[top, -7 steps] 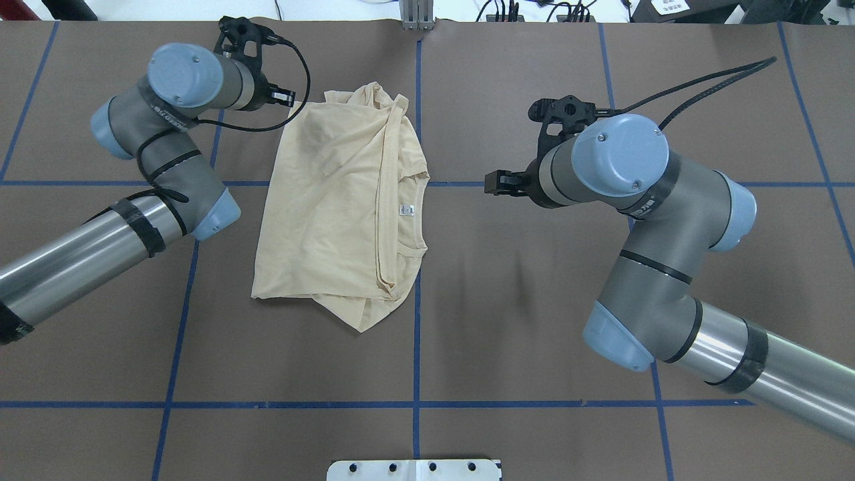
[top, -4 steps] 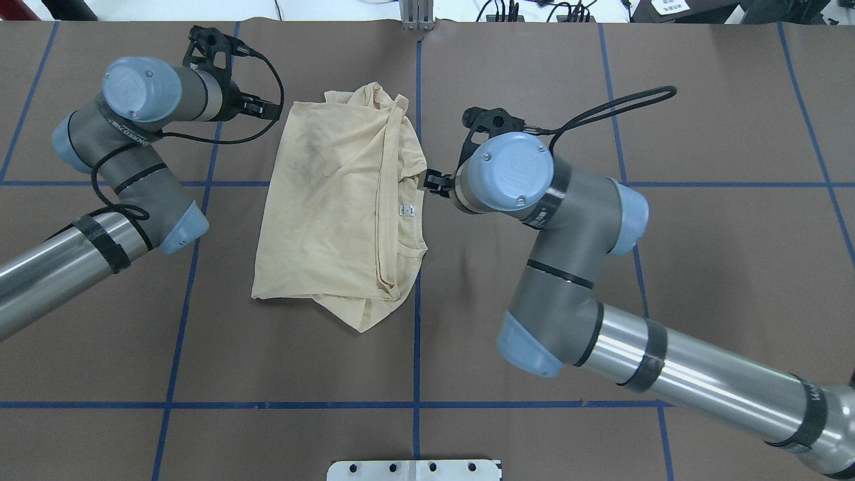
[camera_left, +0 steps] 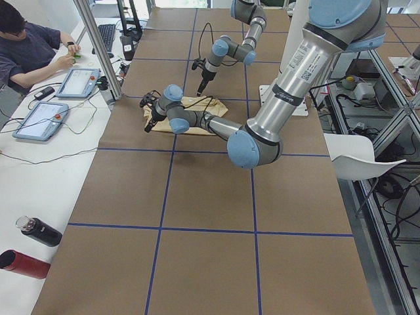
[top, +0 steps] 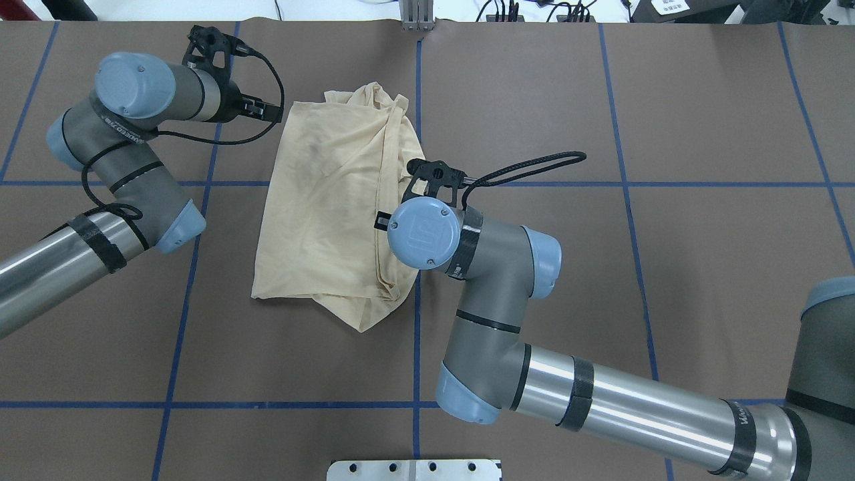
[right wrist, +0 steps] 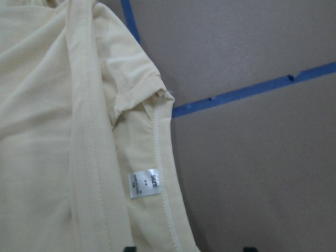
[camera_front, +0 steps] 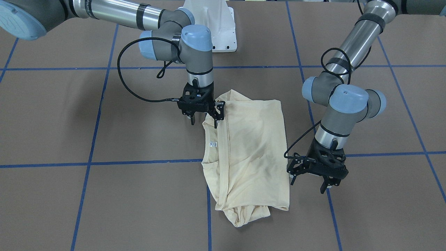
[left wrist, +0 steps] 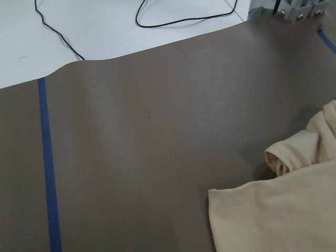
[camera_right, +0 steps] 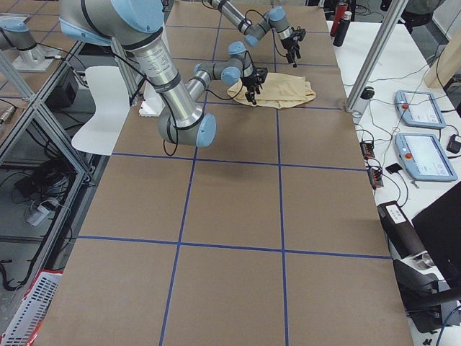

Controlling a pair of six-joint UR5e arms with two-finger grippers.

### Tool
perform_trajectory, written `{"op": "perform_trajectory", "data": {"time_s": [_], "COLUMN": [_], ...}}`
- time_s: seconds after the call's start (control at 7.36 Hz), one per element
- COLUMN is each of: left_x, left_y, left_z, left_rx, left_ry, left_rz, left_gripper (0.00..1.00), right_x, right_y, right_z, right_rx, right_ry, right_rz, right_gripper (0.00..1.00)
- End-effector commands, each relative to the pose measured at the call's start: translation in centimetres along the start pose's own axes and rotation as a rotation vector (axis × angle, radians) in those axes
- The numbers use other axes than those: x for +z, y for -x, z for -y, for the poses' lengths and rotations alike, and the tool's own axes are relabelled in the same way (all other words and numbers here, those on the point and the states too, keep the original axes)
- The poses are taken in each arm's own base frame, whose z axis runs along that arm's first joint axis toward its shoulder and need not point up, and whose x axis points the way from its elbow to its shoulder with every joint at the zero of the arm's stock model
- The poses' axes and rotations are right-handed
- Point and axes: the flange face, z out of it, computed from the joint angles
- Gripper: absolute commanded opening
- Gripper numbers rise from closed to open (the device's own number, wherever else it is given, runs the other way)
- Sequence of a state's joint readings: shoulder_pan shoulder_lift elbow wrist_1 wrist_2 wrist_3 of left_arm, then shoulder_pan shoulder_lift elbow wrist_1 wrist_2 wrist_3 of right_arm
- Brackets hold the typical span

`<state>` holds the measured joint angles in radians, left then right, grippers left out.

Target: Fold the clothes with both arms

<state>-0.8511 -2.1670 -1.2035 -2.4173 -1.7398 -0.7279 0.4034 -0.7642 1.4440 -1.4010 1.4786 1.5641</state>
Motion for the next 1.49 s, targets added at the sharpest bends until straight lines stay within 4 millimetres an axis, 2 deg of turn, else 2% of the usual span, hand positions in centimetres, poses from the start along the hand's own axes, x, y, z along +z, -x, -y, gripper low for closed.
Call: {"op": "perform_trajectory", "data": {"time_s": [0.0,0.27,0.41,0.68,0.95,1.09,1.22,1.36], "left_x": [0.0,0.0,0.0,0.0,0.0,0.0,0.0,0.0], "left_y": [0.0,0.0,0.0,0.0,-0.2,-0.1,-0.3,-0.2], "left_z": [0.0,0.0,0.0,0.0,0.1,0.0,0.0,-0.1], "left_rx": [-0.002,-0.003,-0.002,-0.004,-0.003,-0.003,-0.005,-0.005], "left_ry": [0.001,0.002,0.001,0.001,-0.001,0.001,-0.001,0.000], "left_rz": [-0.001,0.000,-0.001,-0.001,-0.004,-0.003,-0.006,-0.005], "left_gripper": [1.00,1.00,1.00,1.00,1.00,1.00,1.00,1.00], "right_x": [1.2,1.0,1.0,1.1,0.8,-0.1,-0.5,-2.4], "right_y": [-0.3,0.0,0.0,-0.2,-0.6,-1.8,-5.2,-9.1], "right_z": [-1.4,-1.8,-1.8,-2.3,-2.8,-2.5,-2.3,-2.0], "right_rx": [-0.014,-0.015,-0.015,-0.020,-0.029,-0.039,-0.053,-0.076], "right_ry": [0.005,0.008,0.008,0.014,0.017,0.017,0.016,0.024], "right_rz": [-0.021,-0.017,-0.017,-0.016,-0.007,0.007,0.009,0.026], "right_gripper": [0.55,0.46,0.35,0.04,0.00,0.00,0.00,0.00]}}
